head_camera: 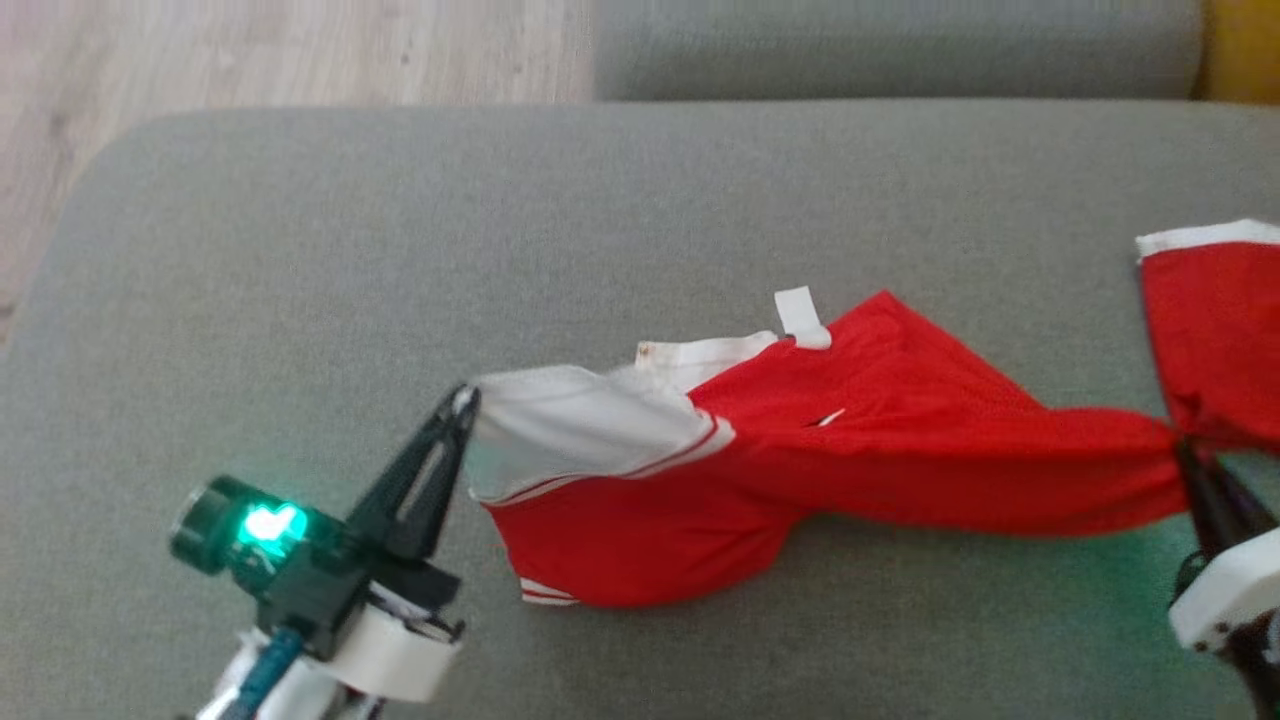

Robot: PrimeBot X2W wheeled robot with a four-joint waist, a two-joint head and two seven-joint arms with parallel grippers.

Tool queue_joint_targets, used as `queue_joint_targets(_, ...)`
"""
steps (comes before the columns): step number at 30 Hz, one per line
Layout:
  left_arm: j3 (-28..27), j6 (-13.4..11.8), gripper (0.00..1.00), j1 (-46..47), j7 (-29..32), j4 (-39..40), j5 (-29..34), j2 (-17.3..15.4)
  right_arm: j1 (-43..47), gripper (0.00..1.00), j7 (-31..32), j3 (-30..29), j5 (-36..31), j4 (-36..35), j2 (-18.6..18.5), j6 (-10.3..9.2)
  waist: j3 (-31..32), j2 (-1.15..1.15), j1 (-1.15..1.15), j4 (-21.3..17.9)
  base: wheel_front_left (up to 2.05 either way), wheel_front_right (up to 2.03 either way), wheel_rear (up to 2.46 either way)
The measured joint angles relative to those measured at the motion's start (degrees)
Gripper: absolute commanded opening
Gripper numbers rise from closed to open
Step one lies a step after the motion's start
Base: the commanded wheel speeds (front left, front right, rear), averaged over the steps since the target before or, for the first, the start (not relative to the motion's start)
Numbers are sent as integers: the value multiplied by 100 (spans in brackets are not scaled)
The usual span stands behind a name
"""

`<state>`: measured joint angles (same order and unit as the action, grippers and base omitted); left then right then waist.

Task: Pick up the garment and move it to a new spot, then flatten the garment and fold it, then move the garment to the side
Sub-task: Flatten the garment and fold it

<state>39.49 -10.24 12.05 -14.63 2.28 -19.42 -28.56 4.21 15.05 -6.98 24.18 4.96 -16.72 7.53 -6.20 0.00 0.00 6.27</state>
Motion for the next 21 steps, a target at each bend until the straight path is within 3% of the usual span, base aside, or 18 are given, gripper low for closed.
queue_joint_targets(8, -624, 216, 0, 595, -10, 537, 266, -425, 0, 0, -115, -509, -79, -1109, -101, 0, 635, 0, -1, -128, 0, 0, 0)
queue_joint_targets(12, -647, 326, 0, 686, 21, 601, 259, -554, 64, 0, 168, -526, -92, -1697, -177, 0, 763, 0, -2, -266, 0, 0, 0)
queue_joint_targets(14, -606, 327, 0, 621, 51, 595, 211, -550, 361, 0, 325, -399, -110, -1928, -147, 0, 740, 0, -2, -298, 0, 0, 0)
queue_joint_targets(17, -583, 312, 0, 358, 52, 520, 118, -537, 899, 0, 352, -23, -180, -2004, 186, 0, 611, 0, -1, -312, 0, 0, 0)
queue_joint_targets(21, -513, 259, 0, 23, 49, 368, 64, -474, 995, 0, -24, 728, -515, -1669, 610, 0, 376, 0, 0, -314, 0, 0, 0)
